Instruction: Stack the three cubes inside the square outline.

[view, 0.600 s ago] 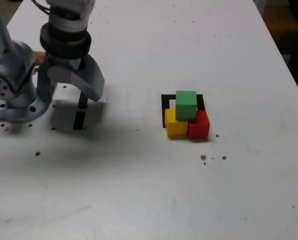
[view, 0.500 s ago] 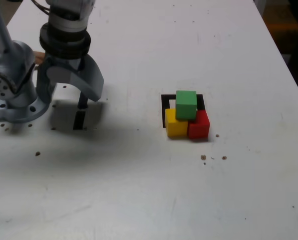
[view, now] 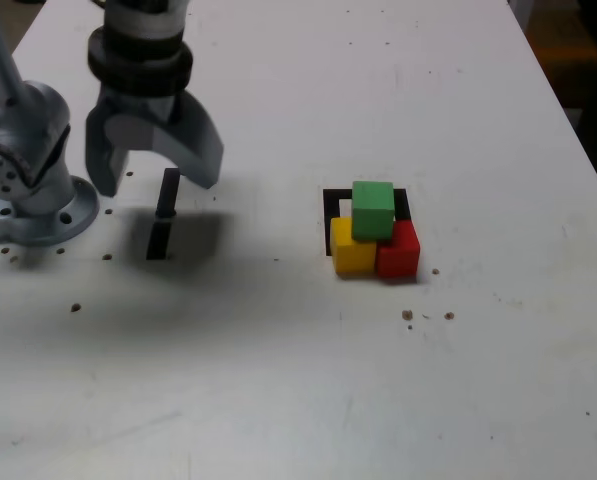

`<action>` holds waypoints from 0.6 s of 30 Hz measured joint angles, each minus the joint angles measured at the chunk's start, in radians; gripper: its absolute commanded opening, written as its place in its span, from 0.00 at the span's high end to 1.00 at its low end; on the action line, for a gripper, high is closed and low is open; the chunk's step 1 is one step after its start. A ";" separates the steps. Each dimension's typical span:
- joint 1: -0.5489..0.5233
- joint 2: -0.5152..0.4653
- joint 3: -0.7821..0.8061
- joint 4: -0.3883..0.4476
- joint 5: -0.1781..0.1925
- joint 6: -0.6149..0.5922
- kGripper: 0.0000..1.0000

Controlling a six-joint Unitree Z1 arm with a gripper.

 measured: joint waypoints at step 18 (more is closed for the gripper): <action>-0.145 0.310 -0.653 0.268 0.083 -0.016 0.00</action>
